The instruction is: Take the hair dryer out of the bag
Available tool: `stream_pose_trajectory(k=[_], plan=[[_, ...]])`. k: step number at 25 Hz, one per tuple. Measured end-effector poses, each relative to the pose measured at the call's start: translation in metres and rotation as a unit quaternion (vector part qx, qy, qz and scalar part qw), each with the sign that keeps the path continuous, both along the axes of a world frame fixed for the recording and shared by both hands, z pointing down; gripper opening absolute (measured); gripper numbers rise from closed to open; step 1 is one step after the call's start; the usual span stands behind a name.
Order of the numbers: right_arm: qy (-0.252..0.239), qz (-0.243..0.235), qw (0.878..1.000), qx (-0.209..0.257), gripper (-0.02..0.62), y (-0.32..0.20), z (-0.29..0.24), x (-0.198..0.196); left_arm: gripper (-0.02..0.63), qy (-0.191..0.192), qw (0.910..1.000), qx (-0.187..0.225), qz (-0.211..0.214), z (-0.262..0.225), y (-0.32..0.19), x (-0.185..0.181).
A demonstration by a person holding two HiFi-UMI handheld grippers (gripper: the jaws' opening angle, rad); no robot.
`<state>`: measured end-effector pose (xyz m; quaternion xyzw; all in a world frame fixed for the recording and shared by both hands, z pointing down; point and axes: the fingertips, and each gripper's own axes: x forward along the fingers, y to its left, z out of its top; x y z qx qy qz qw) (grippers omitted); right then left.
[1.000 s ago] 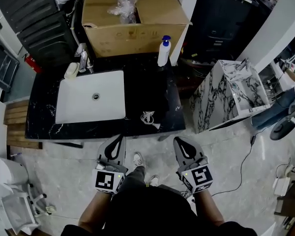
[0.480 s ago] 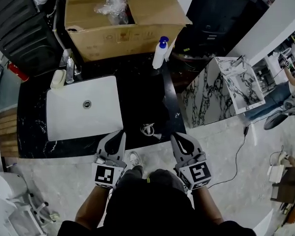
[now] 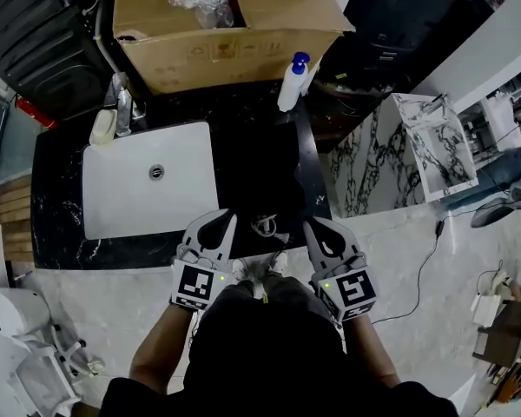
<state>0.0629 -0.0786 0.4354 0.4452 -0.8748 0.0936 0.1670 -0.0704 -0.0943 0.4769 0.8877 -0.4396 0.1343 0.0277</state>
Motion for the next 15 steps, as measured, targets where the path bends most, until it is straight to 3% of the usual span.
stream_pose_trajectory(k=[8, 11, 15], plan=[[-0.005, -0.019, 1.0, -0.002, 0.014, -0.017, 0.017, 0.007, 0.028, -0.052, 0.998, -0.013, 0.035, 0.024, -0.007, 0.01], [-0.004, -0.025, 1.0, -0.012, 0.014, -0.018, 0.024, 0.008, 0.15, -0.069, 0.9953, -0.035, 0.058, 0.043, -0.006, 0.019], [-0.005, -0.031, 0.999, -0.037, 0.015, -0.014, 0.039, 0.008, 0.244, -0.137, 0.9847, -0.045, 0.098, 0.075, -0.009, 0.025]])
